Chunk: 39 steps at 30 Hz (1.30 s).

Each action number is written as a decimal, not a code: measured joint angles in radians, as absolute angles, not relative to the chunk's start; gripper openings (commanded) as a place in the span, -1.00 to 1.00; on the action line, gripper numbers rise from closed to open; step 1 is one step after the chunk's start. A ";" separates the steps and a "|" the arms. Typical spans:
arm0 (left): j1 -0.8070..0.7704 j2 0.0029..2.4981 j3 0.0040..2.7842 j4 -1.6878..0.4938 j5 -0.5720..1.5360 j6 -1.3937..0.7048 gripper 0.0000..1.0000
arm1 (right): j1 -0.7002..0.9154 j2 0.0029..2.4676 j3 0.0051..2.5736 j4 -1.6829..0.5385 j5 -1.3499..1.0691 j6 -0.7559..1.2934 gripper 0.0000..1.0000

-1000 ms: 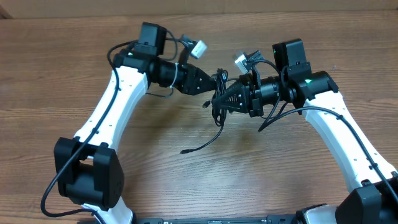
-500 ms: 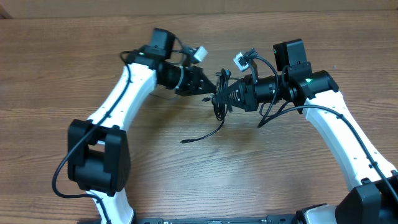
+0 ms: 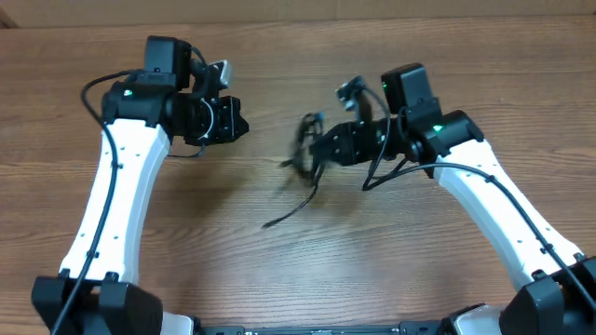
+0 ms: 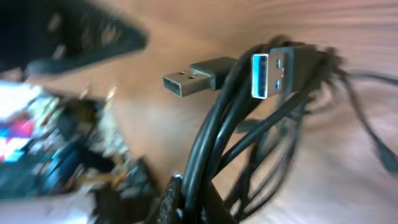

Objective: Untangle cables

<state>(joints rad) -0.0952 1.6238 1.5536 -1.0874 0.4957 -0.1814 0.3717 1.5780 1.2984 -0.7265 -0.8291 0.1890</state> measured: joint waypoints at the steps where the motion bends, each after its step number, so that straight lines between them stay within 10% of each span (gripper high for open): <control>1: -0.089 1.606 1.554 -1.094 0.492 -0.185 -0.92 | 0.389 1.578 1.298 -0.727 -0.845 0.175 -0.65; 4: -0.086 1.589 1.554 -1.112 0.492 -0.186 -0.92 | 0.400 1.601 1.277 -0.736 -0.788 0.175 1.00; 15: -0.226 1.623 1.554 -1.108 0.517 -0.181 -0.85 | 0.017 1.716 1.264 -0.954 -0.629 0.194 1.00; 23: -0.399 1.919 1.554 -1.100 0.384 -0.369 -0.40 | -0.023 1.716 1.268 -1.007 -0.624 0.137 1.00; 39: -0.468 2.162 1.557 -1.147 0.152 -0.624 -0.91 | -0.023 1.716 1.267 -1.006 -0.624 0.133 0.89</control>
